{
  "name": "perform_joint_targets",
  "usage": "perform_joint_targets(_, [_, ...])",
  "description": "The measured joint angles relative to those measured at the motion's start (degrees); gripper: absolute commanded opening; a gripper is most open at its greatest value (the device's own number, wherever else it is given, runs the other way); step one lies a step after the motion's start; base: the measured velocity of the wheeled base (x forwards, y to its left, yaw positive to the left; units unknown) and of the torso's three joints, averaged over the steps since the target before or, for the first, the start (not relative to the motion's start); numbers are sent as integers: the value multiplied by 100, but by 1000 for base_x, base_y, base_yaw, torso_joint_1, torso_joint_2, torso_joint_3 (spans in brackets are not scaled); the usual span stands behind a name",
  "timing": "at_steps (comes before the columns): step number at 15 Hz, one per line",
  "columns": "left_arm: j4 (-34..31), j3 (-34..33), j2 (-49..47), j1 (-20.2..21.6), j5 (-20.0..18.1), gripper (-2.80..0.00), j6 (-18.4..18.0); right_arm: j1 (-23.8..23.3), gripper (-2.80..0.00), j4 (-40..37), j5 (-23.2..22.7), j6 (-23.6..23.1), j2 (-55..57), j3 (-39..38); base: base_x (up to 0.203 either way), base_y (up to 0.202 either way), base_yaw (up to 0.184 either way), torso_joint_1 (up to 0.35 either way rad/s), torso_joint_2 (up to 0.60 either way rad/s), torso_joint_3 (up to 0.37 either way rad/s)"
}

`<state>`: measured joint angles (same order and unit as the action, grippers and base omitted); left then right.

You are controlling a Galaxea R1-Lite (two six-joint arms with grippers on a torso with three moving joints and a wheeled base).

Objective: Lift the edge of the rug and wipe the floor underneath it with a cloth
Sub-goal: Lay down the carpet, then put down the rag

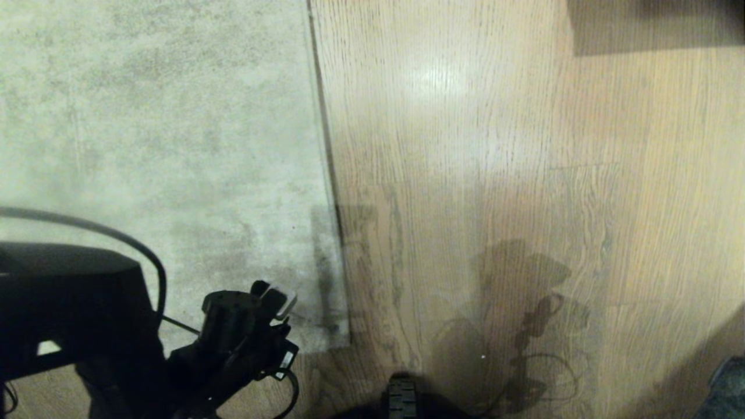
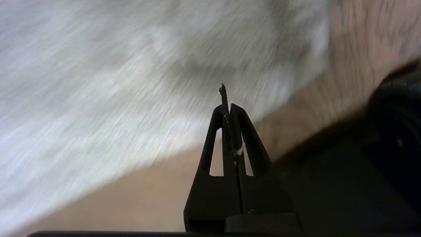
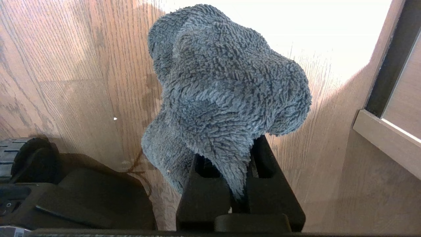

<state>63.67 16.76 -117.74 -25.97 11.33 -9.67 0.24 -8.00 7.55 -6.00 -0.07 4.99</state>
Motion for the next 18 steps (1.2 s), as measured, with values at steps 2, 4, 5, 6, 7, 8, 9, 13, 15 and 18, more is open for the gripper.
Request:
perform_joint_targets(2, [-34,-715,628,-49,259,-280,95,-2,-280,1,-4,1,0,0,0,0,0,0,0,0])
perform_joint_targets(4, [-71,-1272,1306,-82,540,-280,189,-2,-280,4,-2,0,0,0,0,0,0,0,0,0])
perform_joint_targets(5, [-178,-1420,1712,-103,720,-280,258,-2,-280,4,-2,-1,0,0,0,0,0,0,0,0])
perform_joint_targets(6, [-374,-1506,2162,-136,896,-280,313,0,-280,4,-5,-1,0,0,0,0,0,0,0,0])
perform_joint_targets(7, [-639,-1563,2631,-164,1068,-280,367,0,-280,4,0,1,0,0,0,0,0,0,0,0])
perform_joint_targets(8, [-969,-1600,3152,-173,1235,-280,430,0,-280,4,-2,0,0,0,0,0,0,0,0,0])
perform_joint_targets(9, [-1323,-1624,3674,-136,1358,-280,492,0,-280,6,-2,-1,0,0,0,0,0,0,0,0])
perform_joint_targets(13, [-2882,-1665,5871,911,1080,-280,585,0,-280,4,-5,1,0,0,0,0,0,0,0,0])
perform_joint_targets(15, [-3742,-1674,7005,1666,526,-280,447,0,-280,6,-2,-1,0,-2,0,0,0,0,0,0])
perform_joint_targets(18, [-5186,-1683,8640,2609,-448,-280,297,0,-280,4,-2,1,0,-2,0,0,0,0,0,0])
